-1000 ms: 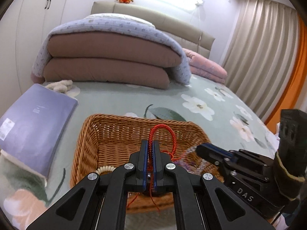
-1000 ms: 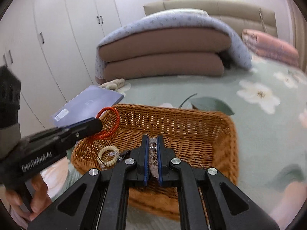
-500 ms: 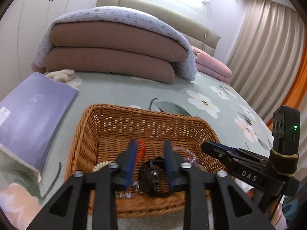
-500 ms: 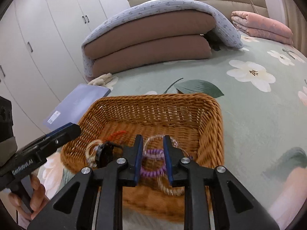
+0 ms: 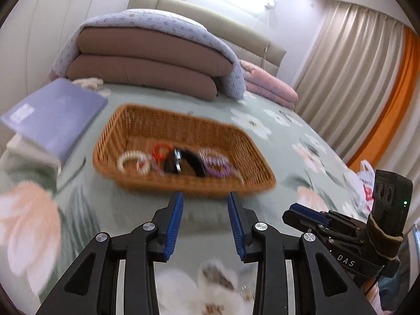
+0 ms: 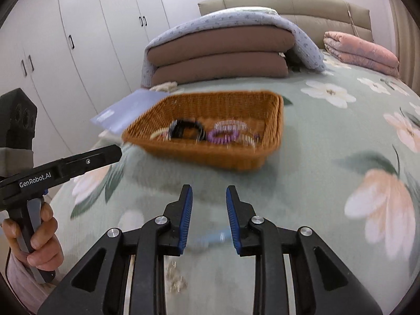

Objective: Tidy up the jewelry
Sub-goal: 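Lower both held pieces into the wicker basket and open both tools, then grasp the silver key charm with the left tool while the right tool grasps a gold earring, then carry the key charm and gold earring over the wicker basket, then open both tools to drop the pieces into the basket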

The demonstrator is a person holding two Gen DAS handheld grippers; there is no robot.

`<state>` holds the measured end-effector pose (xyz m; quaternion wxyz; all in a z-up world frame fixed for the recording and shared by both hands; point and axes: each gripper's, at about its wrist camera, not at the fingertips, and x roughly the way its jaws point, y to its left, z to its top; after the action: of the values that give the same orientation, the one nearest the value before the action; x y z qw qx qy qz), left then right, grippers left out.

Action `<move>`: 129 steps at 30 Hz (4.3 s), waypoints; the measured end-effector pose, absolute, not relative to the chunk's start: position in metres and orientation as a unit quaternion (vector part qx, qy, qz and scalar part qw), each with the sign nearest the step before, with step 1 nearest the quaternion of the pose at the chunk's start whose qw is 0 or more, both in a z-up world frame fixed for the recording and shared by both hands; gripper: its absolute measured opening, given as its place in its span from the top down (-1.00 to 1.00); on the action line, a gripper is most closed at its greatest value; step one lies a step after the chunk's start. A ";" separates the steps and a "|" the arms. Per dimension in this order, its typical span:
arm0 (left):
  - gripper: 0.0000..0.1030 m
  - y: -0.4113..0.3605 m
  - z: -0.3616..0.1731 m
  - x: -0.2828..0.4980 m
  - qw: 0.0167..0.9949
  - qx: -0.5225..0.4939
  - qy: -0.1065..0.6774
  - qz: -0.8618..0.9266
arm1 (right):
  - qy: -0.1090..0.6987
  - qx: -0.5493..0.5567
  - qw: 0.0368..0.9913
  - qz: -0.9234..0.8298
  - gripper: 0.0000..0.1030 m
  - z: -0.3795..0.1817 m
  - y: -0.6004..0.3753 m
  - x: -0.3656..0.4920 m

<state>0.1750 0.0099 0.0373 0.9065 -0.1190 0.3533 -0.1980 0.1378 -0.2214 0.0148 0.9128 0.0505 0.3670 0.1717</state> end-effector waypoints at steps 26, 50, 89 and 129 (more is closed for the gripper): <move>0.30 -0.023 -0.042 0.131 0.865 -0.114 0.443 -0.204 | 0.426 -0.044 0.891 0.152 0.35 -0.048 -0.170 0.070; 0.47 -0.051 -0.051 0.149 0.884 -0.059 0.440 -0.146 | 0.423 -0.005 0.894 0.144 0.79 -0.048 -0.188 0.075; 0.56 -0.008 0.070 0.155 0.943 -0.049 0.287 -0.163 | 0.265 0.042 0.947 0.176 0.79 0.074 -0.199 0.154; 0.13 0.021 0.042 0.271 0.933 -0.123 0.304 -0.146 | 0.370 0.094 0.910 0.165 0.53 0.028 -0.207 0.263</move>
<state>0.2712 0.0206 0.0419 0.9334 -0.1226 0.3040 -0.1462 0.2634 -0.2069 0.0281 0.9097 0.0939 0.3695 0.1647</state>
